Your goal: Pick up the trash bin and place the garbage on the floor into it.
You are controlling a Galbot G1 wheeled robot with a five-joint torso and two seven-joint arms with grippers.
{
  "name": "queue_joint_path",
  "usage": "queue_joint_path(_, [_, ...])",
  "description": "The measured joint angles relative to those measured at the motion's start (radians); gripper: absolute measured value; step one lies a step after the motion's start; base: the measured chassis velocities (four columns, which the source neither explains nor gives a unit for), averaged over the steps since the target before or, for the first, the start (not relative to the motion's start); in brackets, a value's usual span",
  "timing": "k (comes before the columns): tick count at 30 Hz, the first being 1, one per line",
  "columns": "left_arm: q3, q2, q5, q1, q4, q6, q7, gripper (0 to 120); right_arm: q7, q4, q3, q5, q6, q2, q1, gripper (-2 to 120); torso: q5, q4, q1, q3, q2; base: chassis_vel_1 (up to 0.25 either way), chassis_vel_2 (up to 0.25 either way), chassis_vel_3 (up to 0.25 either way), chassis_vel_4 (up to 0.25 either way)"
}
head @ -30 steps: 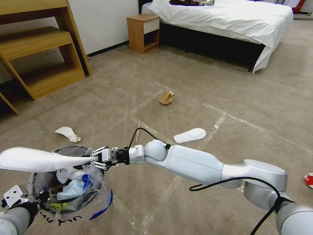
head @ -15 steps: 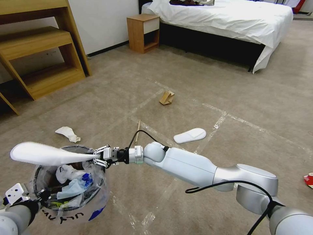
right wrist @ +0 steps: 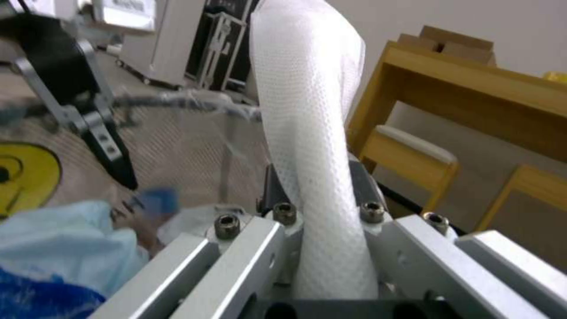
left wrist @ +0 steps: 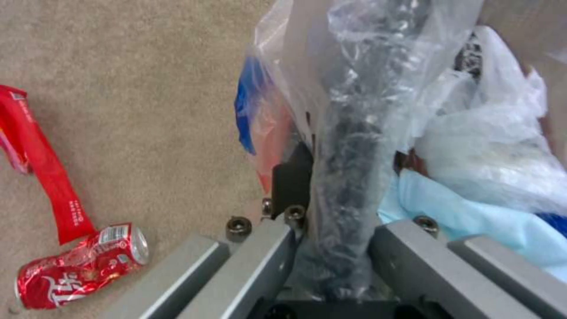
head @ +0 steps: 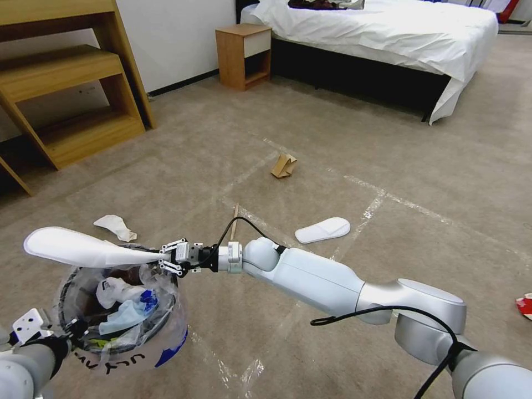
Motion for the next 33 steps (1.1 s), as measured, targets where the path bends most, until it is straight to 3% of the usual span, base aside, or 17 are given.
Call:
queue_joint_path(20, [0.005,-0.026,0.018,0.009,-0.007,-0.002,0.0,0,0.031,0.083,-0.043,0.002,-0.024,0.006,0.001,3,0.0,-0.0001,0.0,0.0,0.0,0.0,0.0,0.0,0.0])
queue_joint_path(33, [0.004,-0.035,0.026,0.017,-0.015,-0.002,0.0,0,0.031,0.023,-0.088,-0.018,-0.013,0.038,-0.038,3,0.0,0.0,0.0,0.0,0.0,0.0,0.0,0.0,0.0])
